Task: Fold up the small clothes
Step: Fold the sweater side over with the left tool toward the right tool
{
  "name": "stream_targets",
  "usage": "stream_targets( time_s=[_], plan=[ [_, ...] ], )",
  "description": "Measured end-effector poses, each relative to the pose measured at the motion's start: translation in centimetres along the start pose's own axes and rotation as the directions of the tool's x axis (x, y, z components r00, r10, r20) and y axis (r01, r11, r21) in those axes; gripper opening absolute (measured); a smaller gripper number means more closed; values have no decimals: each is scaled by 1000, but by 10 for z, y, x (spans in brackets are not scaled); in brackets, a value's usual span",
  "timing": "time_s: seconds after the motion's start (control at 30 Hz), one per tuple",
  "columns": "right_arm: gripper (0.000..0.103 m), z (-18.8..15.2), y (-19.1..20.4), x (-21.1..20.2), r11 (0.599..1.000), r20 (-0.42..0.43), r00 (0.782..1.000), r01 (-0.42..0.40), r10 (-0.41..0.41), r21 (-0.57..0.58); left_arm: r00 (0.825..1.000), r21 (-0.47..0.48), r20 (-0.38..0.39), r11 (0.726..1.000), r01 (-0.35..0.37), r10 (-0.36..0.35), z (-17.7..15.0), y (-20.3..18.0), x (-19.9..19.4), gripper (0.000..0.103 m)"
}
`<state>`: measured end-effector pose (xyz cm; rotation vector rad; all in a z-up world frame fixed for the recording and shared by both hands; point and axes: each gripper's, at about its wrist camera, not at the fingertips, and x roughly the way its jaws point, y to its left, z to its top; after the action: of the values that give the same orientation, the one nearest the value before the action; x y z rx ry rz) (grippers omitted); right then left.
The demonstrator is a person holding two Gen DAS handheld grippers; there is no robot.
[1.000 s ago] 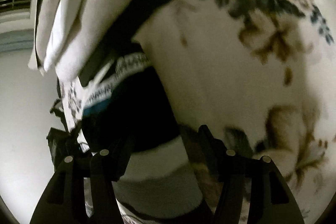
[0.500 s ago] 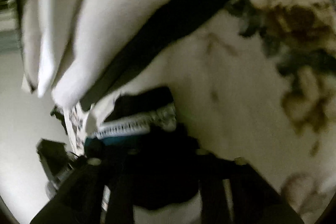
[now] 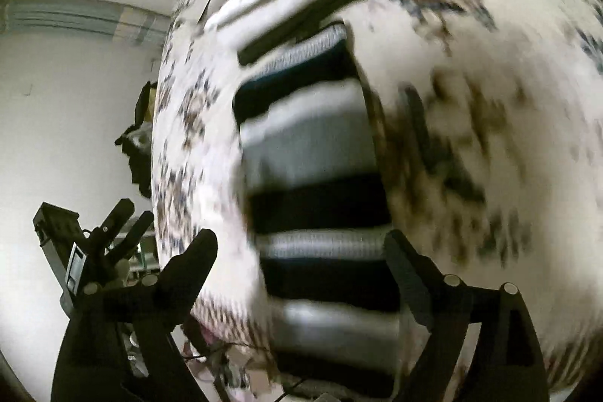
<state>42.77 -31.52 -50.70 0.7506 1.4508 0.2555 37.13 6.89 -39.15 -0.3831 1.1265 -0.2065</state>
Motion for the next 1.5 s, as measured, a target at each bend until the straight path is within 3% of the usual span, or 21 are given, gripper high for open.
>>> stream_targets(
  time_s=[0.1,0.17,0.3,0.4,0.57,0.7,0.73,0.83,0.9,0.93,0.97,1.1,1.2,1.27,1.33,1.4,1.43,1.5],
  plan=[
    [92,-67,-26,-2,998,-47,998,38,-36,42,994,-28,-94,998,-55,52,-62,18,-6,97],
    [92,-106,-55,15,995,-113,993,47,-37,92,981,-52,-182,995,-81,70,-103,34,0,97],
    [92,-176,-106,58,982,-230,973,61,-19,176,932,-87,-351,988,-129,91,-188,71,34,97],
    [92,-215,-134,94,974,-305,952,65,4,218,905,-141,-423,983,-120,50,-234,95,52,97],
    [92,-244,-166,129,966,-324,945,49,38,255,886,-212,-462,973,-87,-21,-268,114,76,97],
    [91,-252,-174,131,958,-271,959,1,80,286,886,-231,-461,971,-66,-49,-274,113,75,97],
    [87,-256,-173,127,962,-250,965,-7,78,272,888,-233,-457,970,-62,-53,-276,115,74,97],
    [49,-276,-167,122,978,-286,956,0,60,207,892,-236,-448,970,-57,-56,-279,116,69,97],
    [44,-291,-166,127,983,-321,946,13,47,182,893,-234,-446,971,-54,-58,-281,116,67,97],
    [22,-297,-166,130,987,-333,943,32,24,161,892,-234,-447,971,-49,-63,-283,116,66,97],
    [14,-301,-165,130,988,-335,942,37,16,150,892,-235,-448,971,-46,-67,-284,116,65,97],
    [12,-314,-160,126,993,-330,944,62,-26,100,890,-236,-451,971,-40,-73,-286,120,64,97],
    [4,-319,-160,131,993,-397,916,94,-58,71,887,-228,-454,973,-24,-84,-286,120,65,97],
    [5,-321,-162,127,993,-420,907,73,-25,97,886,-228,-452,974,-4,-103,-285,116,67,97],
    [10,-314,-166,113,988,-372,927,10,48,153,885,-233,-448,972,26,-131,-285,114,67,97],
    [43,-304,-172,102,982,-310,947,-27,85,187,883,-240,-442,969,53,-157,-284,110,70,97],
    [67,-298,-176,100,977,-271,957,-43,100,209,881,-246,-441,967,66,-173,-284,109,73,97],
    [72,-283,-185,106,964,-231,965,-61,122,257,875,-250,-446,965,80,-189,-285,106,81,97]
  ],
)
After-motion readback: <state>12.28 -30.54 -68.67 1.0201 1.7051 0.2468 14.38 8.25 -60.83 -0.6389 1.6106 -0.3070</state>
